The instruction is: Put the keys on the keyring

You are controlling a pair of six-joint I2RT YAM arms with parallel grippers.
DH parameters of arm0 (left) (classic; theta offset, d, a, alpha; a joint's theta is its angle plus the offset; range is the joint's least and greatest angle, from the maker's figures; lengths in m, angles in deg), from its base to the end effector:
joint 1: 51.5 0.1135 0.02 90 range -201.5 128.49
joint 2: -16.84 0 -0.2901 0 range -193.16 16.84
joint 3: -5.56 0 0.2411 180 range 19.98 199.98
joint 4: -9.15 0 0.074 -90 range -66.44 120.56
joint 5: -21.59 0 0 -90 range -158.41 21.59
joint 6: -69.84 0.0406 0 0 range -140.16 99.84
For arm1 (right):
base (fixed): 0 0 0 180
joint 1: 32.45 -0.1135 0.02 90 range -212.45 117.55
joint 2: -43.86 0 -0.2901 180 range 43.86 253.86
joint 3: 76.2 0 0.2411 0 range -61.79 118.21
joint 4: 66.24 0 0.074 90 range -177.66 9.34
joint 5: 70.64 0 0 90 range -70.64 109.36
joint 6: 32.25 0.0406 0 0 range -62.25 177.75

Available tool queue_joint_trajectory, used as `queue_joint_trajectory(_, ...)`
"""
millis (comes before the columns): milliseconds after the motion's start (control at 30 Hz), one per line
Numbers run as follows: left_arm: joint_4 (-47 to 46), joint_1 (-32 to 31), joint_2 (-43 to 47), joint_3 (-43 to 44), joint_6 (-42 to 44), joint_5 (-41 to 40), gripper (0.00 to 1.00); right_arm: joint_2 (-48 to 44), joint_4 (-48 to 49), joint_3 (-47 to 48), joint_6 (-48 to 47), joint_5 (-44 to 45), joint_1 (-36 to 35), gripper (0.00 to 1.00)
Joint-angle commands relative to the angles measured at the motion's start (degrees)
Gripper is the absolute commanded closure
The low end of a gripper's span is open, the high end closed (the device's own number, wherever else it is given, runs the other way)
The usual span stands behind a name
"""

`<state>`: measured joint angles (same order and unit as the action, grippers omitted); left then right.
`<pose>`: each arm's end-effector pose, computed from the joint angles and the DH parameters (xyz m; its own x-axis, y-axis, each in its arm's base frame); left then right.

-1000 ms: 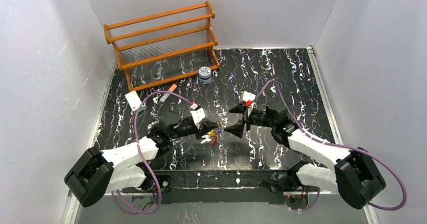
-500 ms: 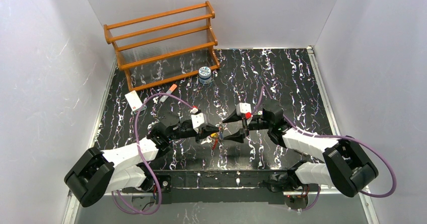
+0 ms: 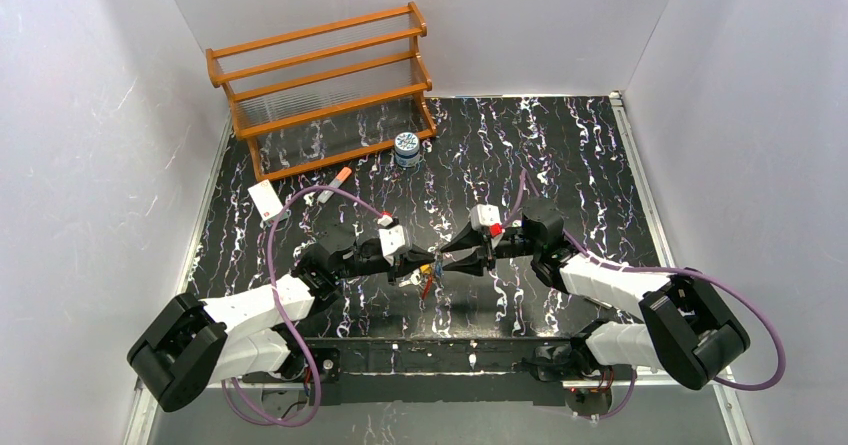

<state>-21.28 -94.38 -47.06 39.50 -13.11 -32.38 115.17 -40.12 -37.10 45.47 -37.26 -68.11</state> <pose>0.1362 -0.1591 0.2545 0.1264 0.0181 -0.9918 0.9732 0.1916 0.1275 0.1645 0.1598 0.2496 0.1275 -0.0526 -0.9904 -0.9909 -0.0493 -0.1249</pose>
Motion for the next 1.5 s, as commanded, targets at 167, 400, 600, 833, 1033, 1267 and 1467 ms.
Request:
queue_joint_trajectory(167,-2.1,-0.1,1.8,-0.1,0.2,0.2,1.00,1.6,2.8,3.2,0.8,-2.6,-0.1,0.63)
queue_joint_trajectory(400,-2.2,-0.2,2.2,-0.3,0.1,0.6,1.00,2.6,3.3,4.3,1.6,-2.0,-0.1,0.62)
queue_joint_trajectory(600,-2.3,-0.1,2.7,-0.4,0.1,0.4,1.00,3.6,3.4,4.9,2.2,-3.3,-0.3,0.75)
queue_joint_trajectory(833,-2.3,-0.2,3.2,-0.5,-0.1,0.6,1.00,3.7,3.4,5.2,2.5,-3.5,-0.4,0.83)
queue_joint_trajectory(1033,-2.3,-0.2,3.3,-0.5,-0.2,0.6,1.00,3.5,2.2,5.6,2.6,-3.1,-0.5,0.99)
queue_joint_trajectory(1267,-2.2,-0.1,4.6,-1.0,0.2,-1.0,0.83,2.0,-9.8,8.4,-2.3,-0.6,-0.5,0.99)
queue_joint_trajectory(1467,1.0,-0.1,7.4,-1.3,3.2,-4.2,0.53,0.7,-32.0,15.5,-13.4,4.0,-0.5,0.99)
